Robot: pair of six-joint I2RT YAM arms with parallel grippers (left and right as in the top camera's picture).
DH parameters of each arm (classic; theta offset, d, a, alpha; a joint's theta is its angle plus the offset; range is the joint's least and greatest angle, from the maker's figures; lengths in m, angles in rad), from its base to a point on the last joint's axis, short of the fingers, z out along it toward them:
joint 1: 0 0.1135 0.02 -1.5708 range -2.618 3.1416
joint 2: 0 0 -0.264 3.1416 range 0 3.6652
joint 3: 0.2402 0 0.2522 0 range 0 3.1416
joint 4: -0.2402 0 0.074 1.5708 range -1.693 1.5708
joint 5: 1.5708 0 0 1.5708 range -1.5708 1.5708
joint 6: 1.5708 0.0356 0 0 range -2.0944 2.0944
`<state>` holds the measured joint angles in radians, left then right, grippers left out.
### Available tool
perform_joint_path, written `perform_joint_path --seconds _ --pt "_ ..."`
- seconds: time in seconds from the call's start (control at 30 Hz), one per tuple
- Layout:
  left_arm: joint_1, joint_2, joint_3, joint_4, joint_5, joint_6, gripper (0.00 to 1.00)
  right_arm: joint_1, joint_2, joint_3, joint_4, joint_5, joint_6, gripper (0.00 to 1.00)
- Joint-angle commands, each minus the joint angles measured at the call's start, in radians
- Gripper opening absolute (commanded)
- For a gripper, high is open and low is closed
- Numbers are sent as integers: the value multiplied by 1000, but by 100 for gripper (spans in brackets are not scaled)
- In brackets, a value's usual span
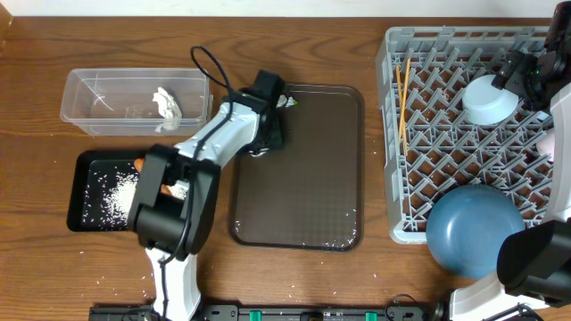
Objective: Sort waste into correct bins and load items into the dishwasher rack
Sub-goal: 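Carry the white paper left and drop it into the clear bin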
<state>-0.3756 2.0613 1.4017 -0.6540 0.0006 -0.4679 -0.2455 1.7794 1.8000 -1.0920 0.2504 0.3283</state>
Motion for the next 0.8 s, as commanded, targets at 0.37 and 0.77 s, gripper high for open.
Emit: perform_joint_path --seconds 0.37,0.77 --pt "1 -210 26 -88 -141 -35 6 -2 -6 16 -1 4 8 99" --pt "226 -424 17 43 -570 -137 9 -2 -6 16 -1 4 8 99"
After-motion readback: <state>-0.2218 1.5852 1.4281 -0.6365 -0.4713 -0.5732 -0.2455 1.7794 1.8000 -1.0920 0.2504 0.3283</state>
